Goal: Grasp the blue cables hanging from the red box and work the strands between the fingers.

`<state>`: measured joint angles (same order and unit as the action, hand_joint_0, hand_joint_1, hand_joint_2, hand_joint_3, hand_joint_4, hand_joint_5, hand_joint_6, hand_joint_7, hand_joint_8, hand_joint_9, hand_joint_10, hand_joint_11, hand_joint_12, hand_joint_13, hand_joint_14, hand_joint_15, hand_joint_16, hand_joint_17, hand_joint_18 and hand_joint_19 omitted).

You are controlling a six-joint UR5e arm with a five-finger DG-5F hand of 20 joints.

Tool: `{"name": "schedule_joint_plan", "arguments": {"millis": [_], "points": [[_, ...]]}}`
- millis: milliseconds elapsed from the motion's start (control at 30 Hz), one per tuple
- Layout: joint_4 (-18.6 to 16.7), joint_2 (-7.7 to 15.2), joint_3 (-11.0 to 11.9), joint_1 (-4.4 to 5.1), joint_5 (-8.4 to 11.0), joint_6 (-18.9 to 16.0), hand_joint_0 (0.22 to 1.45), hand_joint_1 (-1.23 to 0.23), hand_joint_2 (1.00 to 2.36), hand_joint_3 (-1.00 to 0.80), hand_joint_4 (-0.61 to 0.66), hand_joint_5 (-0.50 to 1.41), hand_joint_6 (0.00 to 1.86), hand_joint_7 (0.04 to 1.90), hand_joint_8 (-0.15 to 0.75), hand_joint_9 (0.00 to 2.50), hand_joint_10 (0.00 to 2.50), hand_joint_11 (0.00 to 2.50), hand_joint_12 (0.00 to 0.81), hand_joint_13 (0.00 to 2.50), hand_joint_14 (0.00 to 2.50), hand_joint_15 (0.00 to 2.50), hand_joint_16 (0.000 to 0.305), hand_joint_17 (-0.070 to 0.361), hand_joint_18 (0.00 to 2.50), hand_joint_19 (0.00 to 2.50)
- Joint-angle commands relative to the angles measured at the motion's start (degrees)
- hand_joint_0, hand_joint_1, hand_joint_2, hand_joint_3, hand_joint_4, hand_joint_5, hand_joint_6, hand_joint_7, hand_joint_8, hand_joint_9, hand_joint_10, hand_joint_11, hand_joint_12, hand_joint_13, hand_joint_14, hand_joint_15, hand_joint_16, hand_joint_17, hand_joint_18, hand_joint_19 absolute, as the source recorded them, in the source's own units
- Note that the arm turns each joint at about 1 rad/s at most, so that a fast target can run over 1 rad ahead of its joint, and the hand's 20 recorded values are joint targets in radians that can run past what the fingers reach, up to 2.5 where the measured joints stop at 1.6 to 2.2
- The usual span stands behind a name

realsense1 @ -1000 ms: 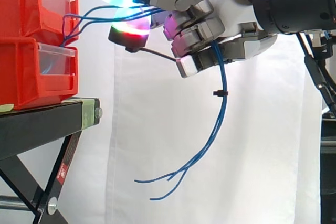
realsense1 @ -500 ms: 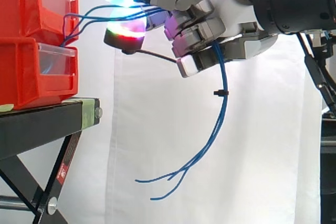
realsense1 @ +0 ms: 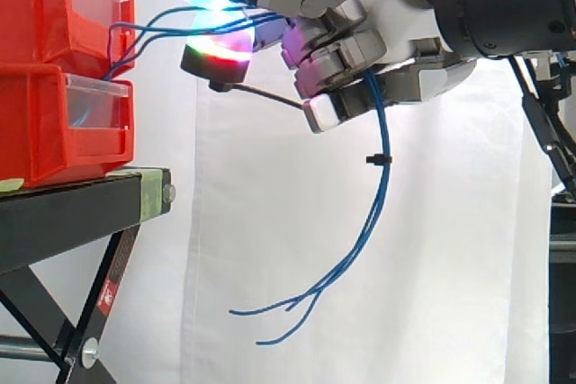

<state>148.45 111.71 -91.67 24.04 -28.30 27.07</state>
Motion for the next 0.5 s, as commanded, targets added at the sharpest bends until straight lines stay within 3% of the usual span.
{"name": "schedule_joint_plan", "arguments": {"millis": [0, 467], "points": [[0.0, 0.0, 0.0, -0.04, 0.0, 0.0, 0.82, -0.6, 1.0, -1.0, 0.28, 0.24, 0.86, 1.25, 0.445, 1.77, 2.5, 2.5, 0.688, 2.06, 2.5, 1.81, 0.238, 0.178, 2.5, 0.72], [0.0, 0.0, 0.0, 0.04, 0.09, 0.0, 0.83, -0.49, 1.0, -1.0, 0.23, 0.5, 0.62, 1.39, 0.445, 1.77, 2.5, 2.5, 0.688, 2.06, 2.5, 1.81, 0.238, 0.178, 2.5, 0.72]]}}
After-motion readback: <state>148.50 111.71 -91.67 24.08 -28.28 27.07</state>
